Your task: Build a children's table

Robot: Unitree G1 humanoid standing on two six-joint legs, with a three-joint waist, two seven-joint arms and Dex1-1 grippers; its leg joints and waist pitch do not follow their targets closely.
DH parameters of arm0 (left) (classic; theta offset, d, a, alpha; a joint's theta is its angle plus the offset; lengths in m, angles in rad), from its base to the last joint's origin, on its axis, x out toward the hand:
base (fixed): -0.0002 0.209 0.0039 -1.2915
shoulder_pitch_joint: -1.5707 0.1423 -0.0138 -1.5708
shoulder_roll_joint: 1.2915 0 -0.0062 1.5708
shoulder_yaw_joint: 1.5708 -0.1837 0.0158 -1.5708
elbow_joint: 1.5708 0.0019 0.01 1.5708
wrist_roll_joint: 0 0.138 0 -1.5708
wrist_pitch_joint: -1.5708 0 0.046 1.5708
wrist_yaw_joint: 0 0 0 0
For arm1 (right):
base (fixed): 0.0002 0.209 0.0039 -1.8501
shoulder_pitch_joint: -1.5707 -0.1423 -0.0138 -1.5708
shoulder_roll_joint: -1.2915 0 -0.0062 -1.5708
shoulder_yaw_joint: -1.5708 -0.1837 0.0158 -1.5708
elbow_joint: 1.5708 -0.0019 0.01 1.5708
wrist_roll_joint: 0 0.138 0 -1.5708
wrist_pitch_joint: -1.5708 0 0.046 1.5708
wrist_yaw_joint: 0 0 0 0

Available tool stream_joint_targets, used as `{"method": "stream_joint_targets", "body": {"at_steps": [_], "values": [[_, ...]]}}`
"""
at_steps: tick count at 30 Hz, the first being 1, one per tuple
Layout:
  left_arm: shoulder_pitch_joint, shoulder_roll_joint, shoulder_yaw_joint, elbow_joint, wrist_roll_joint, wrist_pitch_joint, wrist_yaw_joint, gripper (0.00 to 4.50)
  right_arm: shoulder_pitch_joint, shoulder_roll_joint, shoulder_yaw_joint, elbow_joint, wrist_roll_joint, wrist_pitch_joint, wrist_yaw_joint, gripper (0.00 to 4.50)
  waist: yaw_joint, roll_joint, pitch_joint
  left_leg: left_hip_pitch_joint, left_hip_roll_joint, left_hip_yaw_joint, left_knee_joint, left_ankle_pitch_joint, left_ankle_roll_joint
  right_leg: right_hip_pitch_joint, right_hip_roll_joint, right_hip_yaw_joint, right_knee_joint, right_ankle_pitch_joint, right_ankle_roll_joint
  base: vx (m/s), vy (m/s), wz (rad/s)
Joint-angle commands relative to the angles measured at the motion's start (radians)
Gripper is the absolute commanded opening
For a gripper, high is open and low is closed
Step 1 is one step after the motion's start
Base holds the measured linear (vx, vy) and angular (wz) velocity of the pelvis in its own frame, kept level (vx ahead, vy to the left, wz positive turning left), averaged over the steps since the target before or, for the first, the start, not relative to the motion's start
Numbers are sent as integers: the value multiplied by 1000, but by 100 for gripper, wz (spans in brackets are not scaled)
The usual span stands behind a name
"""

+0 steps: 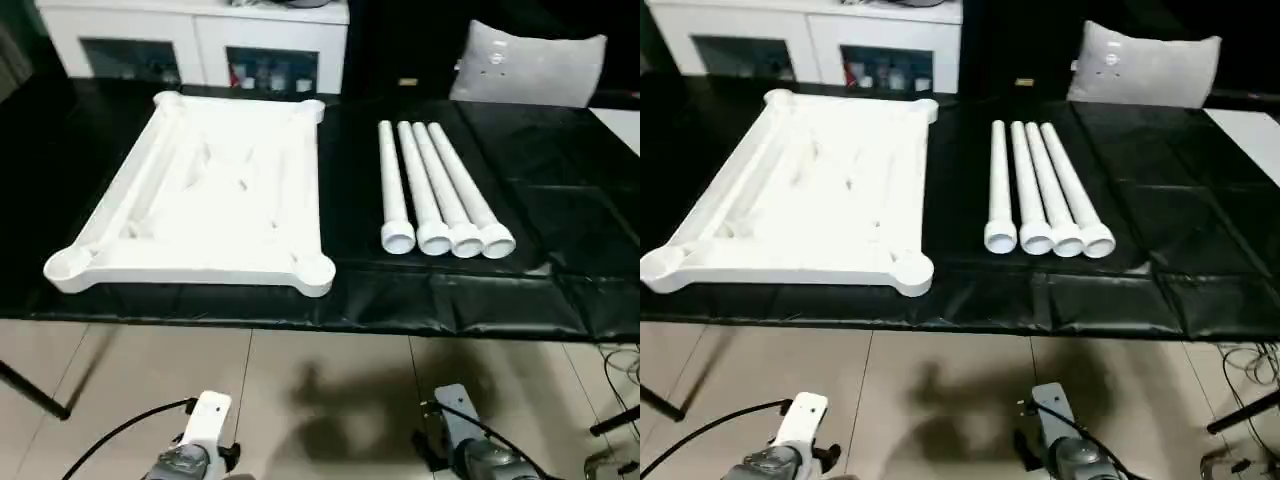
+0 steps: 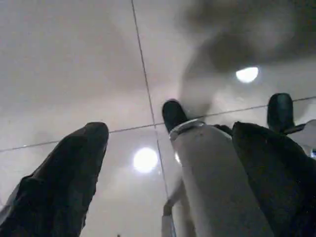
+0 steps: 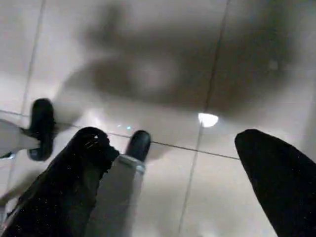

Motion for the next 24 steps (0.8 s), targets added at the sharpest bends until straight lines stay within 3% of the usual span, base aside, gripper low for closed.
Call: {"method": "stream_joint_targets", "body": {"at_steps": [1, 4, 5, 7, 8, 10, 11, 12, 13, 14, 16, 18, 19, 20, 22, 24], "values": [[-13, -7, 18, -15, -16, -26, -8, 444, 14, -9, -33, -5, 28, -15, 28, 450, 1, 1, -42, 12, 82, -21, -72, -120, 101, 28, -80, 40, -54, 117, -282, 0, 0, 0], [-14, -8, 37, -22, -29, -44, -10, 444, 16, -11, -111, -12, 99, -48, 73, 450, 3, -2, -39, 11, 84, -21, -74, -155, 117, 29, -85, 41, -58, 81, -286, 0, 0, 0], [-14, -4, 47, -25, -33, -57, -5, 444, 18, -16, -109, -12, 89, -63, 75, 450, 3, 5, -37, 11, 86, -24, -77, -170, 109, 29, -86, 41, -59, 53, -285, 0, 0, 0], [-14, 0, 58, -28, -37, -62, 0, 444, 24, -5, -102, -11, 74, -83, 55, 450, 1, 5, -37, 13, 86, -23, -78, -187, 94, 27, -82, 40, -63, 24, -284, 0, 0, 0], [-11, 11, 80, -42, -57, -83, -19, 444, 34, 26, -115, -15, 83, -103, 50, 450, 1, 17, -37, 13, 83, -25, -78, -185, 88, 27, -82, 40, -60, 25, -286, 0, 0, 0], [-5, 20, 91, -57, -68, -111, -46, 444, 38, 49, -155, -25, 129, -112, 94, 450, 0, 12, -39, 13, 87, -25, -79, -192, 89, 28, -84, 42, -60, 44, -288, 0, 0, 0], [6, 29, 92, -77, -72, -140, -67, 444, 45, 55, -153, -35, 132, -132, 115, 450, 2, 42, -41, 15, 86, -27, -78, -189, 84, 26, -80, 41, -54, 79, -294, 0, 0, 0], [7, 30, 92, -79, -72, -143, -69, 444, 46, 55, -152, -36, 131, -135, 116, 450, -3, 30, -41, 15, 88, -25, -78, -192, 88, 27, -79, 39, -57, 96, -296, 0, 0, 0], [28, 39, 98, -112, -83, -176, -99, 444, 62, 58, -150, -48, 129, -166, 145, 450, -1, 24, -41, 13, 87, -25, -77, -185, 90, 30, -79, 38, -52, 113, -305, 0, 0, 0], [47, 44, 103, -143, -92, -194, -125, 444, 75, 59, -159, -58, 134, -194, 156, 450, 1, 40, -40, 13, 87, -24, -75, -191, 94, 28, -82, 39, -53, 115, -312, 0, 0, 0], [74, 49, 103, -185, -96, -215, -147, 444, 88, 58, -172, -68, 143, -221, 153, 450, -1, 37, -40, 10, 87, -23, -73, -183, 101, 31, -82, 39, -51, 117, -314, 0, 0, 0], [105, 53, 101, -232, -100, -242, -167, 444, 102, 56, -183, -80, 149, -273, 143, 450, 0, 52, -37, 11, 86, -22, -74, -203, 104, 28, -81, 39, -57, 65, -305, 0, 0, 0], [129, 52, 107, -272, -113, -253, -185, 444, 111, 52, -184, -89, 143, -295, 134, 450, -1, 49, -36, 10, 89, -22, -76, -211, 101, 30, -83, 39, -59, 48, -302, 0, 0, 0], [162, 49, 111, -334, -131, -250, -212, 444, 126, 53, -199, -113, 158, -322, 165, 450, -1, 57, -34, 10, 88, -22, -78, -233, 91, 27, -82, 40, -63, 6, -298, 0, 0, 0], [193, 48, 106, -388, -136, -240, -232, 444, 137, 53, -200, -131, 160, -340, 183, 450, -2, 55, -32, 10, 92, -22, -82, -272, 78, 27, -81, 42, -68, -34, -294, 0, 0, 0], [268, 52, 77, -515, -134, -221, -264, 444, 165, 47, -185, -167, 155, -370, 232, 450, -4, 54, -31, 5, 91, -23, -83, -265, 80, 28, -79, 41, -67, -25, -291, 0, 0, 0]]}}
